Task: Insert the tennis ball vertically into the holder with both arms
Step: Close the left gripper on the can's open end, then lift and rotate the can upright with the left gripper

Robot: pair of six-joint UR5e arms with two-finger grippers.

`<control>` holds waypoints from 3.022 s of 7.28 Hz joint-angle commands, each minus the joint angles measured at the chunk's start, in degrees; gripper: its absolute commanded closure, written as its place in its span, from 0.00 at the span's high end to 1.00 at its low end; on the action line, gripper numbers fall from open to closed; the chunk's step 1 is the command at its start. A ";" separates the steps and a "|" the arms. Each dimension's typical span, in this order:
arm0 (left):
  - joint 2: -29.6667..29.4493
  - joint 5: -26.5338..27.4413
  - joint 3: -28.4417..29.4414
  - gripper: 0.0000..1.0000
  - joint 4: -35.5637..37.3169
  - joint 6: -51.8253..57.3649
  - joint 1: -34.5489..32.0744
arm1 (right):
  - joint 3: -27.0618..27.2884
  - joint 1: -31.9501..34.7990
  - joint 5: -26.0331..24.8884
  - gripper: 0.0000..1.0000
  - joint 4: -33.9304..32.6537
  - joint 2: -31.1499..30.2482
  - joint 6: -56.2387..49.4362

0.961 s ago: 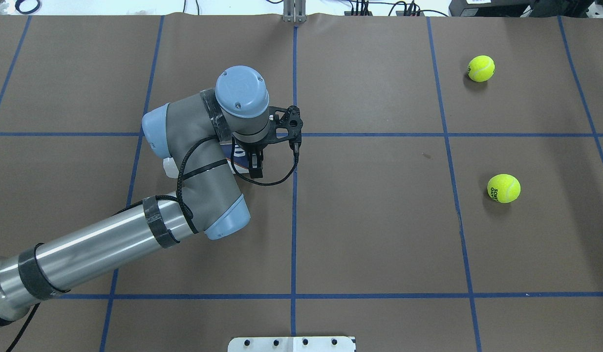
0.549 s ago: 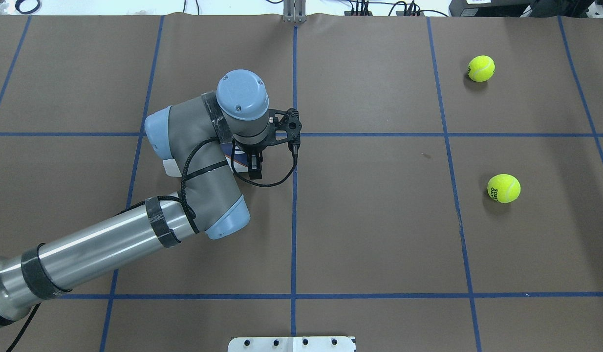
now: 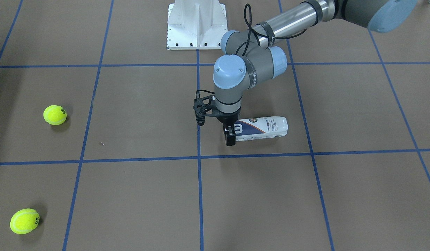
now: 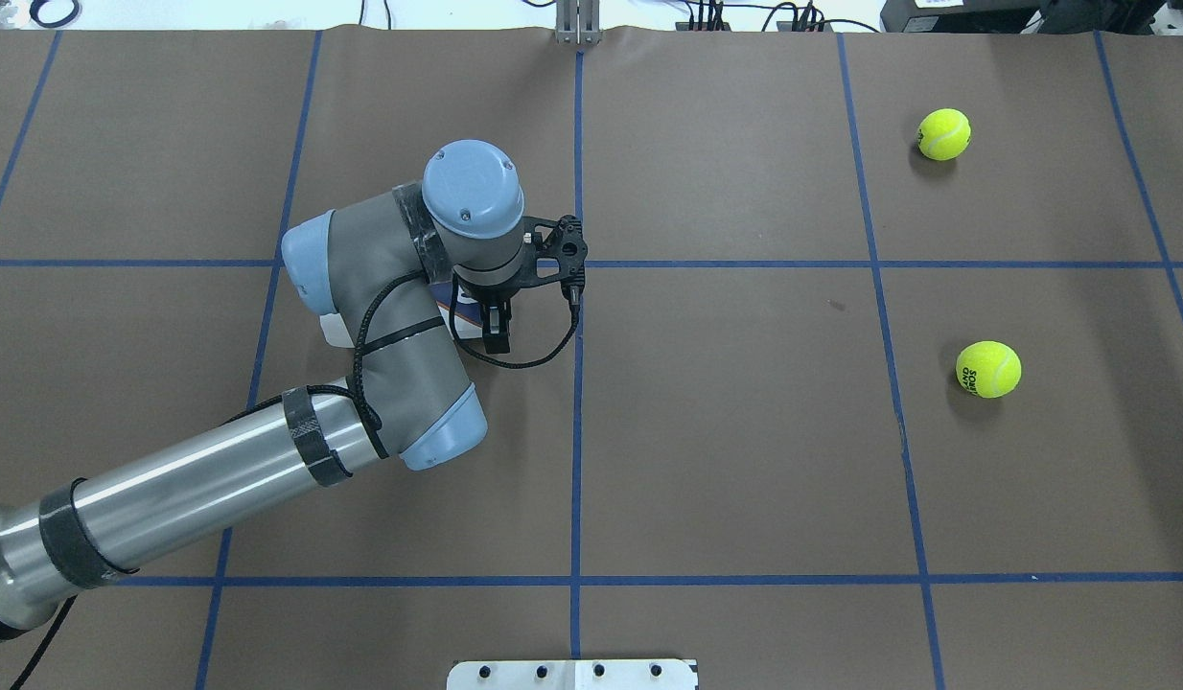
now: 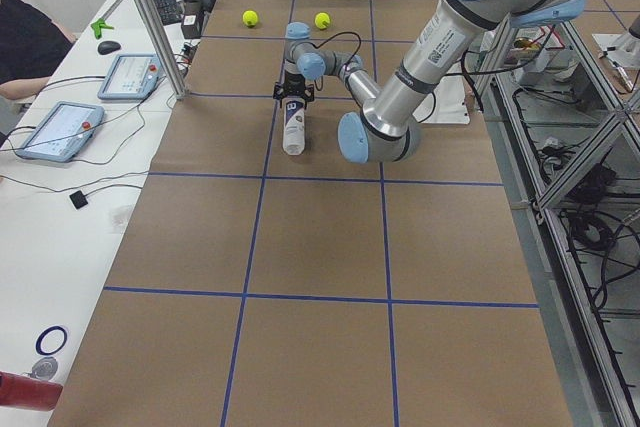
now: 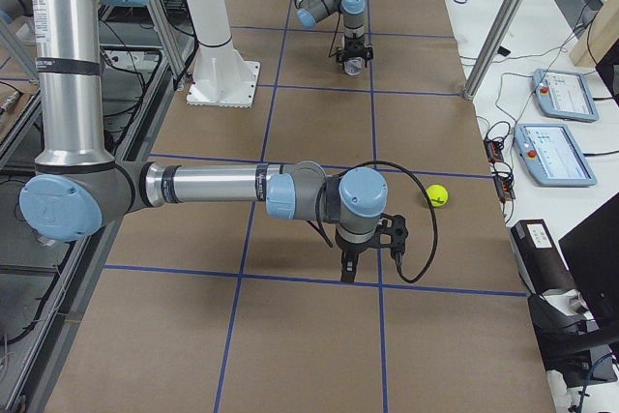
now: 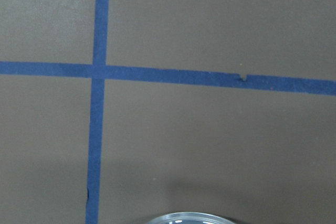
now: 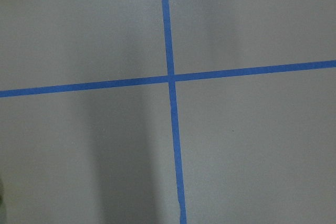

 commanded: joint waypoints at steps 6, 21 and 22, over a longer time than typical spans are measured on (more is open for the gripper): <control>-0.33 0.18 -5.51 0.67 0.45 -0.57 -1.48 | 0.04 0.00 0.07 0.99 0.00 0.00 -0.05; 15.58 3.87 -18.64 0.63 -59.98 -47.15 -5.10 | 0.57 0.00 0.07 0.99 0.09 1.05 0.21; 15.67 3.78 -15.76 0.62 -66.11 -47.50 -5.10 | 0.57 0.00 0.07 0.99 0.09 1.05 0.12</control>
